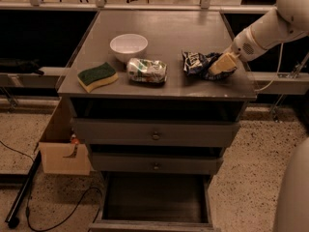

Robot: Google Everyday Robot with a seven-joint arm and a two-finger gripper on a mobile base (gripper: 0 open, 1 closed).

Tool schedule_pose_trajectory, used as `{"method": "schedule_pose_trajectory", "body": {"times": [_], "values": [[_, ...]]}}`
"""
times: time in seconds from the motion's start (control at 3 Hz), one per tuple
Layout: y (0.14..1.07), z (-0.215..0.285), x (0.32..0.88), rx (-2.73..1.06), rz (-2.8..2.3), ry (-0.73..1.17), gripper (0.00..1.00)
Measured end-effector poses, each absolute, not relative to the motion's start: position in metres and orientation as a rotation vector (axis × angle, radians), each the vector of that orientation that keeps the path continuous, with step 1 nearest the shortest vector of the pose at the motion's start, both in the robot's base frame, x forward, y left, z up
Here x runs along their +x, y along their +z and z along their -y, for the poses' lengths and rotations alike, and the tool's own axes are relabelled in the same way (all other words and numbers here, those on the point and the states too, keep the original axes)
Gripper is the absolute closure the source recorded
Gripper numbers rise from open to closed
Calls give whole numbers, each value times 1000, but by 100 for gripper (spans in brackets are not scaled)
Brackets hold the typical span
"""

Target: Place blue chip bag into bottom drawer

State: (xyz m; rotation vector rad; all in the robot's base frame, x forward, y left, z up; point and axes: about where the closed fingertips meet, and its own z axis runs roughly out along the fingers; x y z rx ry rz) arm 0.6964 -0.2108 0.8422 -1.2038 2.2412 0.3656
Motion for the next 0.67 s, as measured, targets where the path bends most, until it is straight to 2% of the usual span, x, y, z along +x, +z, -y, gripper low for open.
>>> {"method": "schedule_pose_trajectory", "body": {"times": [0.67], "values": [[856,223,682,-1200,-2262,341,100]]}}
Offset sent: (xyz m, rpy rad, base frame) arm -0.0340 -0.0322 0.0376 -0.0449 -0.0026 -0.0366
